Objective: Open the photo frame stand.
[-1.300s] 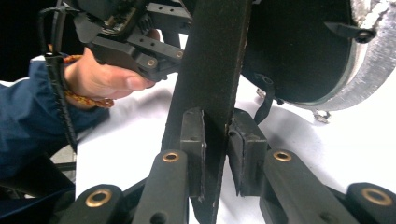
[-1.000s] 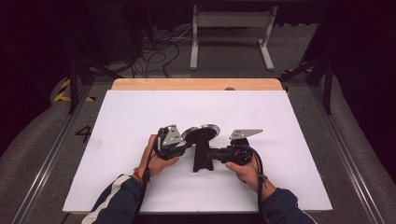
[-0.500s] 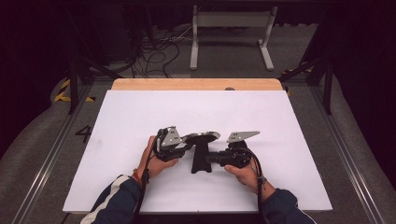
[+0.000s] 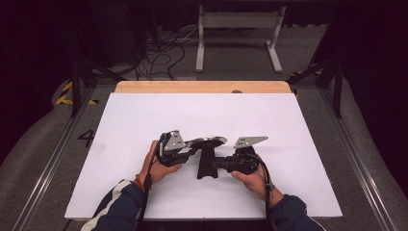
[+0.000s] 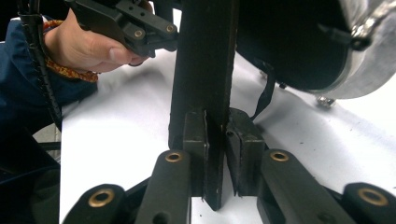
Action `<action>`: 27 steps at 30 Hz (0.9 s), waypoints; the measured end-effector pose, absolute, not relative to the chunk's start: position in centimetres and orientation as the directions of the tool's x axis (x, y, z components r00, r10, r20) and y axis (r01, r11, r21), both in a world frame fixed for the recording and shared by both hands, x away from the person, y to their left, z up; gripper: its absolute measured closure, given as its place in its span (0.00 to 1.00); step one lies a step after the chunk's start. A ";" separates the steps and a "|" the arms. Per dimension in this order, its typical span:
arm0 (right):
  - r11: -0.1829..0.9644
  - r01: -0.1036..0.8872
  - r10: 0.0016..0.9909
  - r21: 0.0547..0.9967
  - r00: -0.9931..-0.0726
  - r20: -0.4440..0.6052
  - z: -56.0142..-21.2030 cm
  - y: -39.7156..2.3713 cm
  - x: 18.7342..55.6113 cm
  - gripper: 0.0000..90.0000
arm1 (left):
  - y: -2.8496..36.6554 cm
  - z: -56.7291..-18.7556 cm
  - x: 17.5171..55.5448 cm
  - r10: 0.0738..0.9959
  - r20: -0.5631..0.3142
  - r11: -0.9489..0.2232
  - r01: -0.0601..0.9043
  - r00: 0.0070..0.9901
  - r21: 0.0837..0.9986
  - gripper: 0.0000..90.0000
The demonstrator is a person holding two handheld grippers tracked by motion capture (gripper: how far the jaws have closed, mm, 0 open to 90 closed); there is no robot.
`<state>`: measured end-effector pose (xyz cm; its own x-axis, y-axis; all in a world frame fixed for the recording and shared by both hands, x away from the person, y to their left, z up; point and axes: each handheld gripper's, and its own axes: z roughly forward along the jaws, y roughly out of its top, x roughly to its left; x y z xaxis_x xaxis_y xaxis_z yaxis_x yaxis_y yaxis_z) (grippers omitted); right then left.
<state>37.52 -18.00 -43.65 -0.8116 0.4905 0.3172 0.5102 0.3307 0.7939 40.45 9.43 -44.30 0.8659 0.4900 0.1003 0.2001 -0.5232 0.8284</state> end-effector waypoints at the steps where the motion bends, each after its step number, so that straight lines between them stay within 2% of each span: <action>1: 0.329 0.501 0.489 0.800 -0.815 0.310 -43.5 -18.1 37.4 0.86 | 9.5 -44.3 40.4 0.485 0.098 -0.526 0.200 0.869 0.827 0.74; 8: 0.334 0.443 0.518 0.832 -0.824 0.230 -42.5 -18.2 36.8 0.82 | 9.9 -43.9 40.2 0.460 0.113 -0.534 0.173 0.881 0.827 0.67; 15: 0.374 0.314 0.550 0.873 -0.832 0.063 -40.2 -18.6 35.1 0.82 | 10.2 -43.7 40.1 0.430 0.118 -0.552 0.158 0.895 0.819 0.57; 18: 0.375 0.285 0.558 0.882 -0.829 0.031 -39.7 -18.7 34.6 0.85 | 10.2 -43.7 40.1 0.422 0.110 -0.555 0.161 0.900 0.816 0.51; 27: 0.323 0.229 0.580 0.918 -0.815 -0.001 -38.7 -18.8 33.2 0.95 | 10.6 -43.5 40.1 0.424 0.103 -0.548 0.164 0.900 0.820 0.47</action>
<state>33.18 -18.76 -38.73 -0.8146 0.5800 -0.0009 0.2287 0.3227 0.9184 40.14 10.57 -43.53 0.8997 0.4241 0.1029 0.1645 -0.5479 0.8202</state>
